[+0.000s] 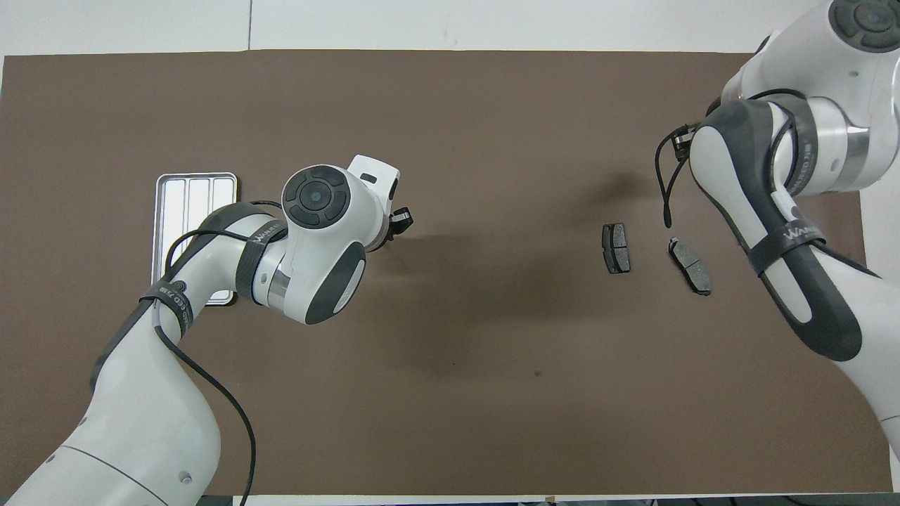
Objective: Place bearing gear from tray to pile
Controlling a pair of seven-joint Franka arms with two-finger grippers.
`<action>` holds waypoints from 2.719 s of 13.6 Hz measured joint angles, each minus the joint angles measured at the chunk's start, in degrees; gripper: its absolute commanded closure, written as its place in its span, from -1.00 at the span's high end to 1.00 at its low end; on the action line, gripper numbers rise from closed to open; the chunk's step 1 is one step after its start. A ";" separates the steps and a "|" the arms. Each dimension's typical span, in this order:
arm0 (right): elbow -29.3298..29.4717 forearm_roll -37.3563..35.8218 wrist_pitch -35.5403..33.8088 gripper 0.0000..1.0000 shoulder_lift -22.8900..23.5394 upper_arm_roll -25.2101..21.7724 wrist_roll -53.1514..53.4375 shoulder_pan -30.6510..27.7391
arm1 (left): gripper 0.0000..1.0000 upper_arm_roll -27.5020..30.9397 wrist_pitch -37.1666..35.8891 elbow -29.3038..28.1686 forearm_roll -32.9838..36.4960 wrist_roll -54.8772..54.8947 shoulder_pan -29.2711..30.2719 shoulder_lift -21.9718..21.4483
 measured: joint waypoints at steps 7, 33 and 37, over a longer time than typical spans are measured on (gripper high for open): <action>-10.69 -0.46 13.19 -1.00 -0.27 -0.11 0.05 -1.76 | -0.74 0.13 2.87 -0.60 0.00 0.00 0.00 1.23; -1.49 1.07 -2.33 1.00 -4.07 2.27 61.15 30.70 | 1.00 2.71 -32.69 4.63 0.45 39.77 28.89 -24.86; 5.99 0.98 -0.98 1.00 5.47 2.12 68.48 36.48 | 1.00 2.23 -36.23 10.29 0.45 40.27 28.84 -20.59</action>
